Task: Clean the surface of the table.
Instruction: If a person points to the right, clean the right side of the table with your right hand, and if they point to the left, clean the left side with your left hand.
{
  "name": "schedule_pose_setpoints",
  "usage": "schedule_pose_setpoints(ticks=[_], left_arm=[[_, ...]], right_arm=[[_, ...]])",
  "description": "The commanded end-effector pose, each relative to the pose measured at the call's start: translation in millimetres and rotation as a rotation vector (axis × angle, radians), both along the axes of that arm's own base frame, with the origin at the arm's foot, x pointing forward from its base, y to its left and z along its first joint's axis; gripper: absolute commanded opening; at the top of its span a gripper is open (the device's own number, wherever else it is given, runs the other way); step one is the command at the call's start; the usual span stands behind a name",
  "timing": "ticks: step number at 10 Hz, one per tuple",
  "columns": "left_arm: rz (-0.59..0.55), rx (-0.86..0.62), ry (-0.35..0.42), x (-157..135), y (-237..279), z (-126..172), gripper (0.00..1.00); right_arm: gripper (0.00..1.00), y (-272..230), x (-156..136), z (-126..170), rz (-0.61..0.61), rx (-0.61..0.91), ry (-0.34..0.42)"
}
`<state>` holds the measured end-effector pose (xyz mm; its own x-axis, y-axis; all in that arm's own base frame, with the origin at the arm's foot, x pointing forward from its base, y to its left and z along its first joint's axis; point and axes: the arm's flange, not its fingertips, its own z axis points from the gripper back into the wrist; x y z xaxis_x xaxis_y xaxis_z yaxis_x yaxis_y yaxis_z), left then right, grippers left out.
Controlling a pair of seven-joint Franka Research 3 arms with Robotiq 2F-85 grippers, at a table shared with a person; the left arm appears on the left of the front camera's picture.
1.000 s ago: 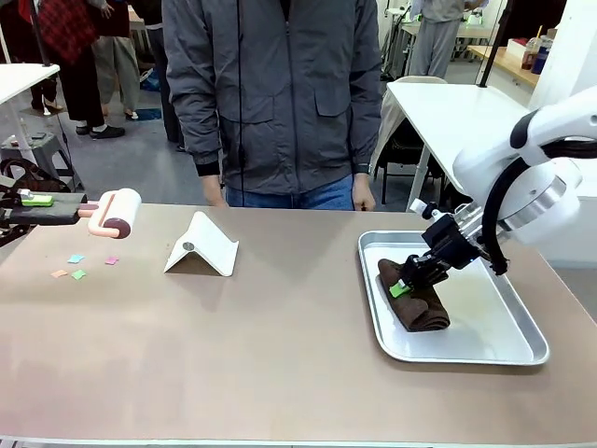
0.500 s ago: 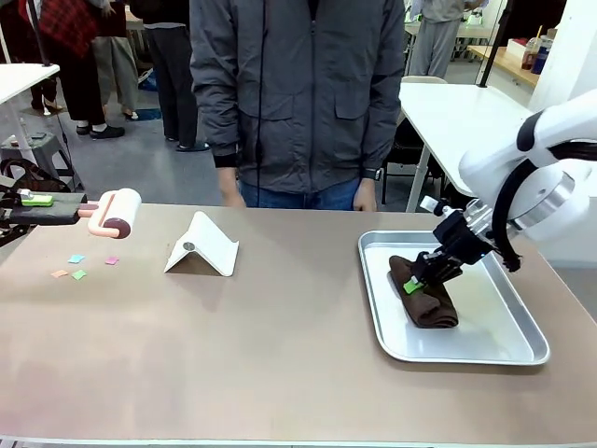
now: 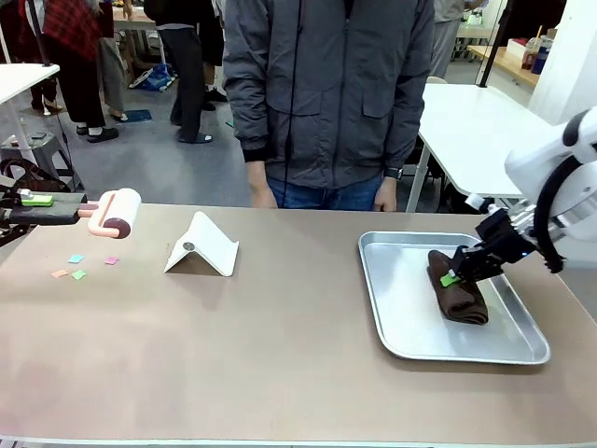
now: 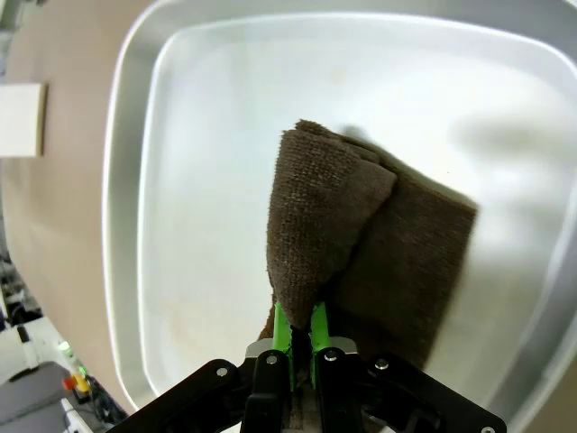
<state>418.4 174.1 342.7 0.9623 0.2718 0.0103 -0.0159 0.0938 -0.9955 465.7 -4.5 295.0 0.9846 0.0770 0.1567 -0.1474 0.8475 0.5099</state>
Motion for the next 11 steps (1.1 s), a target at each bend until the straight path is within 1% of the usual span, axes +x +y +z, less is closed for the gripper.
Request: schedule_pose_setpoints(ticks=[1, 2, 5, 7, 10, 11], left_arm=[[0.003, -0.005, 0.004, -1, 0, 5, 0.00], [0.003, -0.005, 0.004, -1, 0, 5, 0.00], [0.003, -0.005, 0.004, -1, 0, 5, 0.00], [0.003, -0.005, 0.004, -1, 0, 5, 0.00], [0.003, -0.005, 0.004, -1, 0, 5, 0.00], [0.003, -0.005, 0.004, -1, 0, 5, 0.00]], right_arm=[[0.09, -19, -11, 3, -0.070, 0.025, -0.016], [0.09, -28, -15, 6, -0.080, 0.075, -0.021], [0.09, -40, -19, 16, -0.042, 0.309, -0.034], [0.09, -52, -24, 25, -0.033, 0.536, -0.062], [0.09, -72, -37, 39, -0.009, 0.804, -0.071], [0.09, -81, -44, 46, 0.022, 0.900, -0.095]])
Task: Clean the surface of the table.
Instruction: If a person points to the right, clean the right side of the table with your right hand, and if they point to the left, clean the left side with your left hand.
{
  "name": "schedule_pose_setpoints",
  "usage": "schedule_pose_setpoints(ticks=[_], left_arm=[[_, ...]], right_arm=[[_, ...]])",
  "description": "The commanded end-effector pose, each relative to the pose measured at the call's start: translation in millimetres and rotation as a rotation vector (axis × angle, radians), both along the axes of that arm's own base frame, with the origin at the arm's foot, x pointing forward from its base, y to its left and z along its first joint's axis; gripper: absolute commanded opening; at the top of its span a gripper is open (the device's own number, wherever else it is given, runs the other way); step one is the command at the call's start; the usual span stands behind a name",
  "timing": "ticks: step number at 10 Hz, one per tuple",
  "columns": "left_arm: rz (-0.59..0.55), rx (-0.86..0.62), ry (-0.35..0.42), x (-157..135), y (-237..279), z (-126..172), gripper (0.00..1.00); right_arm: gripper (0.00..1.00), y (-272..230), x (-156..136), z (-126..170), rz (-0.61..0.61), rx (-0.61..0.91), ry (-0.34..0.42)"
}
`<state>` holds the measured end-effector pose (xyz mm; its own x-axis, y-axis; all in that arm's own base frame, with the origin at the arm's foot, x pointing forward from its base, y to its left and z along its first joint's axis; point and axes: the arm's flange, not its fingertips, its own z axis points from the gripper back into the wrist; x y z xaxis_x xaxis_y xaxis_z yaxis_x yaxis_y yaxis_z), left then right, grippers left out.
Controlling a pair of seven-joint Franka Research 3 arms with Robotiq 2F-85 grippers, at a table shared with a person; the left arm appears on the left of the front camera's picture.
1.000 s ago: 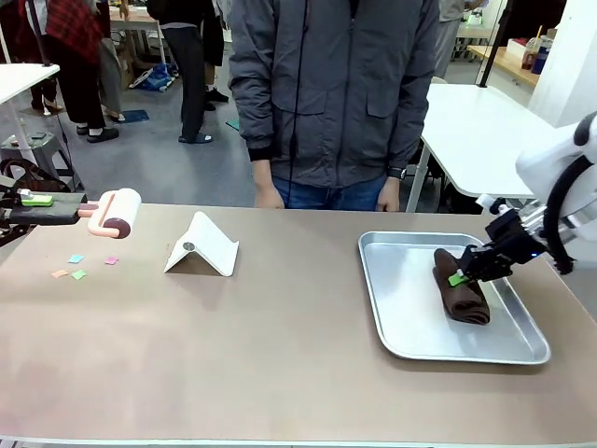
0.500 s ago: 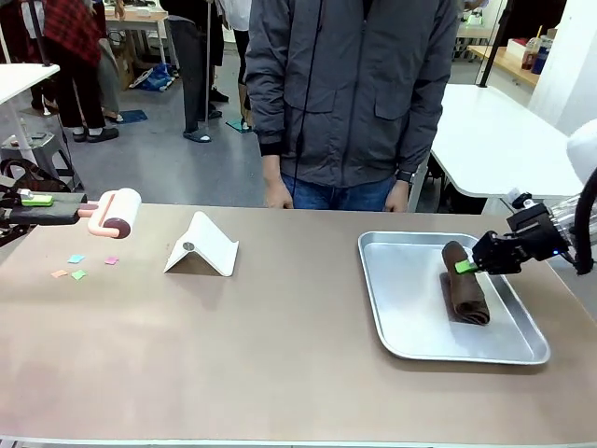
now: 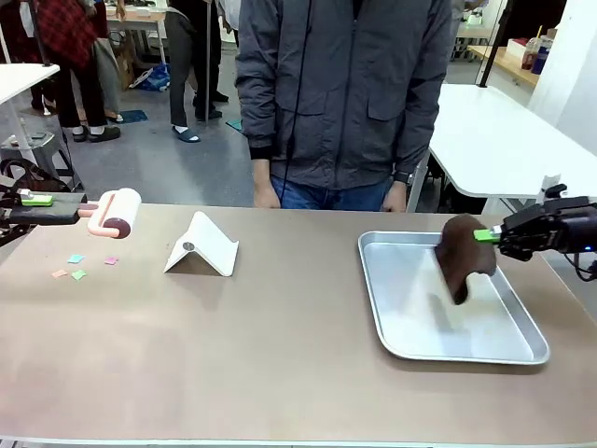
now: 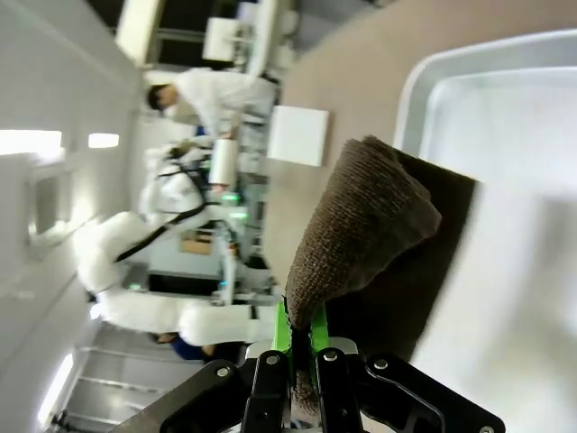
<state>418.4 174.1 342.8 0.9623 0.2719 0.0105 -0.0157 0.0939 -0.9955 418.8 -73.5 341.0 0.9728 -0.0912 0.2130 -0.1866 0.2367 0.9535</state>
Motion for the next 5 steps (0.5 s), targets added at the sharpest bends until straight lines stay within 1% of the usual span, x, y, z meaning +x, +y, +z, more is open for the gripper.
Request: schedule_pose_setpoints(ticks=[1, 3, 4, 5], left_arm=[[0.003, -0.005, 0.004, -1, 0, 5, 0.00], [0.003, -0.005, 0.004, -1, 0, 5, 0.00], [0.003, -0.005, 0.004, -1, 0, 5, 0.00], [0.003, -0.005, 0.004, -1, 0, 5, 0.00]], right_arm=[[0.09, -21, -2, 3, 0.021, 0.173, -0.061], [0.09, -41, -19, 18, 0.075, 0.294, -0.100], [0.09, -49, -29, 26, 0.036, 0.277, -0.122], [0.09, -62, -44, 40, 0.031, 0.285, -0.159]])
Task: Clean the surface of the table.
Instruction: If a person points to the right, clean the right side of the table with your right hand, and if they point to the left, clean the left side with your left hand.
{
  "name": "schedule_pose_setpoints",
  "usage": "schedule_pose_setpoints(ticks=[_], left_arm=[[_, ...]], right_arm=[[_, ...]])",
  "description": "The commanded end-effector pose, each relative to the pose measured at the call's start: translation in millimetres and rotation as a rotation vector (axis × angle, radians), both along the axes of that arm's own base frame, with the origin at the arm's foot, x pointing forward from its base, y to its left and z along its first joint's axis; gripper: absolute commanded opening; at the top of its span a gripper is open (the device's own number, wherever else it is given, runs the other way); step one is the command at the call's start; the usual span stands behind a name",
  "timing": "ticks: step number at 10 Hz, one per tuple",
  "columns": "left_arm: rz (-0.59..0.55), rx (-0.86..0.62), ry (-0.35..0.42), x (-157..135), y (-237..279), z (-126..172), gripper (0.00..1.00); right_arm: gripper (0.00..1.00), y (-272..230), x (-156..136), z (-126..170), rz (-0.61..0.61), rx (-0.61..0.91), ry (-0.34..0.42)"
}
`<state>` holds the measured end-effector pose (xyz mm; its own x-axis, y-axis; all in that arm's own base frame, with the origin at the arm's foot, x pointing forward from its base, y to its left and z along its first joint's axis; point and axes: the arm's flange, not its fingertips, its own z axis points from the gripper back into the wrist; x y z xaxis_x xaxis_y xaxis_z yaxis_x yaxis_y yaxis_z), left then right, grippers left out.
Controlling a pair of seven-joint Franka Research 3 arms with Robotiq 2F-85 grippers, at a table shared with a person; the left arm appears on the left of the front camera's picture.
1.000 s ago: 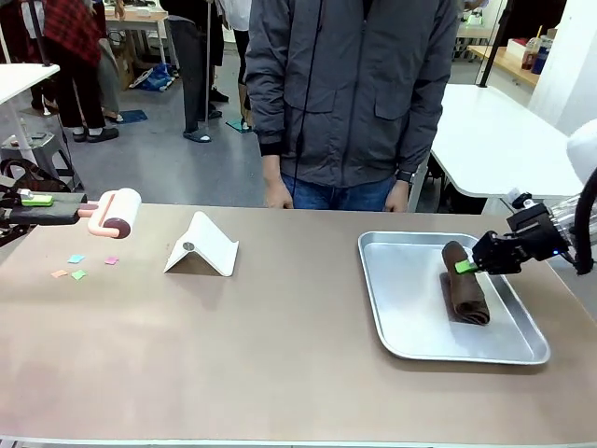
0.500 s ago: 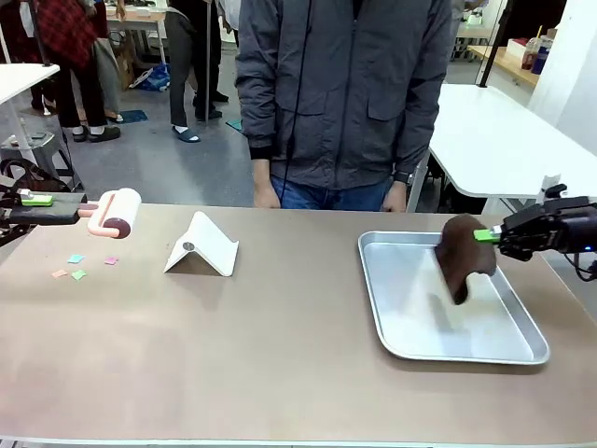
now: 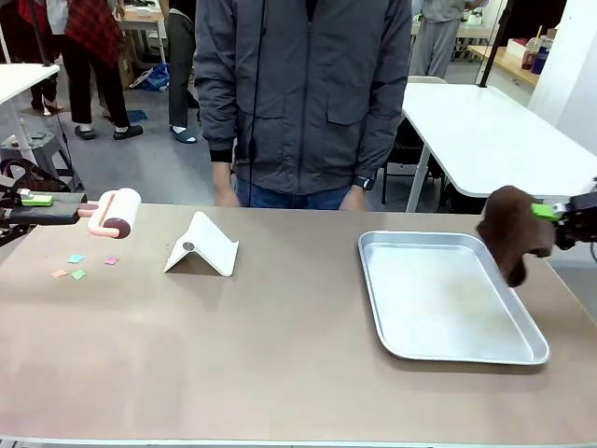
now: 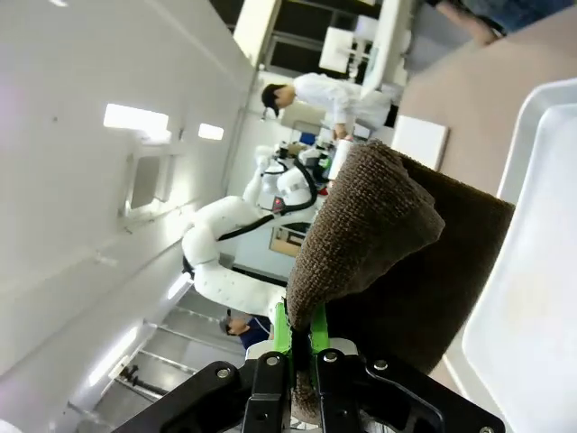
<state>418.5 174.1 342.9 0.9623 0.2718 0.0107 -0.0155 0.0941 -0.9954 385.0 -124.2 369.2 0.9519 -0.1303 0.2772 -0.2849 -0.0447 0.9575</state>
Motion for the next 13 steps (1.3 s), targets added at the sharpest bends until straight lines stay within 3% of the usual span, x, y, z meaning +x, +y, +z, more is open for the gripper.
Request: schedule_pose_setpoints(ticks=[1, 3, 6, 7, 13], left_arm=[[0.003, -0.006, 0.004, -1, 0, 4, 0.00], [0.003, -0.006, 0.004, -1, 0, 4, 0.00], [0.003, -0.006, 0.004, -1, 0, 4, 0.00], [0.003, -0.006, 0.004, -1, 0, 4, 0.00], [0.003, -0.006, 0.004, -1, 0, 4, 0.00]], right_arm=[[0.09, -24, -21, 21, -0.012, 0.031, -0.085], [0.09, -38, -29, 22, -0.012, 0.062, -0.092], [0.09, -31, -20, 10, -0.011, 0.007, -0.023], [0.09, -37, -29, 18, -0.030, 0.065, -0.043], [0.09, -37, -29, 18, -0.030, 0.065, -0.043]])
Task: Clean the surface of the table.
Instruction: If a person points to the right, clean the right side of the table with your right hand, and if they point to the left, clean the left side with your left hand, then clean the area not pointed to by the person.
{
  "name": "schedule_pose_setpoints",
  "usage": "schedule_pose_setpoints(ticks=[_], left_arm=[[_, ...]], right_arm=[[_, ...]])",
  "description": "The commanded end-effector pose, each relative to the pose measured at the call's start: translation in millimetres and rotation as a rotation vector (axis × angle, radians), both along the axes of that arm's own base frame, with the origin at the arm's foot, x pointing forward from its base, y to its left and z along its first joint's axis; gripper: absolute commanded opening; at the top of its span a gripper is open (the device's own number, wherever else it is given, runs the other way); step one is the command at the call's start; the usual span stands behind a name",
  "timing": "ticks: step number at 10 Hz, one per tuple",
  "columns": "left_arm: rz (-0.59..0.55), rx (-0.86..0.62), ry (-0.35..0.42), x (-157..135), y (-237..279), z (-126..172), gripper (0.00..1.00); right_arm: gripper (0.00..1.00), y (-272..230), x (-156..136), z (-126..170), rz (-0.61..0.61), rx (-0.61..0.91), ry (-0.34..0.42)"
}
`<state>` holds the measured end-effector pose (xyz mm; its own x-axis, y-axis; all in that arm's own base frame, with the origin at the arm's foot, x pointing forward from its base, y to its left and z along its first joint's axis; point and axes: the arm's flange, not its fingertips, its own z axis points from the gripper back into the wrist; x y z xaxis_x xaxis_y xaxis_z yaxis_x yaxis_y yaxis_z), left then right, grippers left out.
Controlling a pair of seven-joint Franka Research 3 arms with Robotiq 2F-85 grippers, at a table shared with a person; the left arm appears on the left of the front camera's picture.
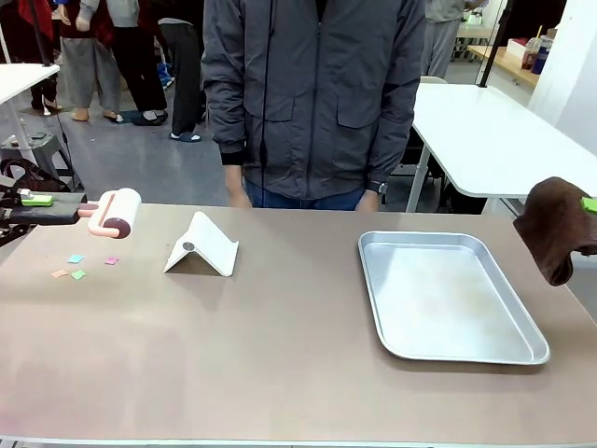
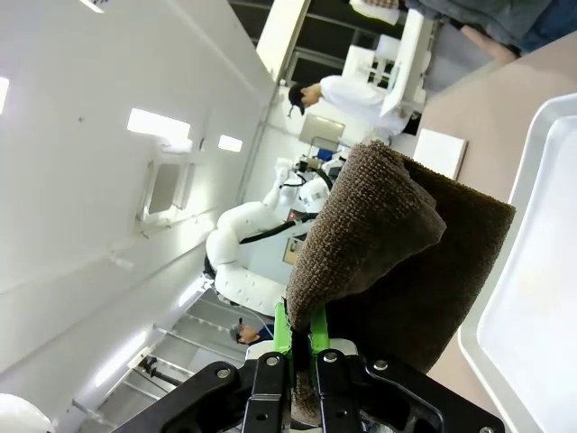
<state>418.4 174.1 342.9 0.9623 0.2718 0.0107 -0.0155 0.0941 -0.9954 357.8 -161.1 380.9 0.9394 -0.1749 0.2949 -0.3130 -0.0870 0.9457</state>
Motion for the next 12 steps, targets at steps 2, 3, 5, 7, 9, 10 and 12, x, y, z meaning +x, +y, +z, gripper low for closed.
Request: schedule_pose_setpoints(ticks=[2, 3, 5, 7, 9, 10, 12], left_arm=[[0.003, -0.005, 0.004, -1, 0, 4, 0.00], [0.003, -0.005, 0.004, -1, 0, 4, 0.00], [0.003, -0.005, 0.004, -1, 0, 4, 0.00], [0.003, -0.005, 0.004, -1, 0, 4, 0.00], [0.003, -0.005, 0.004, -1, 0, 4, 0.00], [0.003, -0.005, 0.004, -1, 0, 4, 0.00], [-0.041, 0.062, -0.100, 2, 2, 23, 0.22]], right_arm=[[0.09, 0, -2, 6, 0.001, 0.010, -0.016], [0.09, 0, -2, 6, 0.001, 0.010, -0.016], [0.09, 0, -2, 6, 0.001, 0.010, -0.016], [0.09, 0, -2, 6, 0.001, 0.010, -0.016], [0.09, 0, -2, 6, 0.001, 0.010, -0.016], [0.09, 0, -2, 6, 0.001, 0.010, -0.016], [0.09, 0, -2, 6, 0.001, 0.010, -0.016]])
